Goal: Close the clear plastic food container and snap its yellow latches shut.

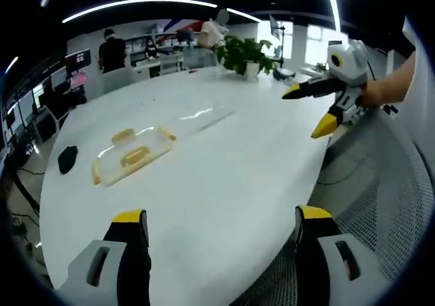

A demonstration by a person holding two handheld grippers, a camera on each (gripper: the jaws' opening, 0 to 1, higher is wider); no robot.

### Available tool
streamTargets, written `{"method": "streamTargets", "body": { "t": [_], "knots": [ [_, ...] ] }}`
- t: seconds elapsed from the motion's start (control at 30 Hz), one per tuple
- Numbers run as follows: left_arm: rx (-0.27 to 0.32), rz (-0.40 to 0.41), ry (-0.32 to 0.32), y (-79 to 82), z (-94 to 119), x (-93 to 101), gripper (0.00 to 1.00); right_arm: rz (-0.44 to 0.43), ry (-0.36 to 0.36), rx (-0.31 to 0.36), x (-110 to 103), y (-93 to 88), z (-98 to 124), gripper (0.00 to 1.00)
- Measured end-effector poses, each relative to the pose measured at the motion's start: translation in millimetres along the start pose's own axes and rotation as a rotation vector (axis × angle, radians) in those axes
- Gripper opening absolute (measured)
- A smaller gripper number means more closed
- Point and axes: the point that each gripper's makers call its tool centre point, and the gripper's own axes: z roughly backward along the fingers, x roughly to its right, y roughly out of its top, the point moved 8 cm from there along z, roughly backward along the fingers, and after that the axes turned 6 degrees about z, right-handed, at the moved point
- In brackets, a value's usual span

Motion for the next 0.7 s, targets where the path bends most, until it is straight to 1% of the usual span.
{"method": "streamTargets", "body": {
  "t": [0.57,0.7],
  "knots": [
    [-0.001,-0.001,-0.002,0.6,0.2,1.5,0.87,-0.004,-0.002,0.007,0.3,0.9,0.9,0.78],
    [-0.002,-0.008,-0.006,0.3,-0.3,1.7,0.87,-0.02,-0.004,0.014,1.6,1.2,1.5,0.78]
  ]
}}
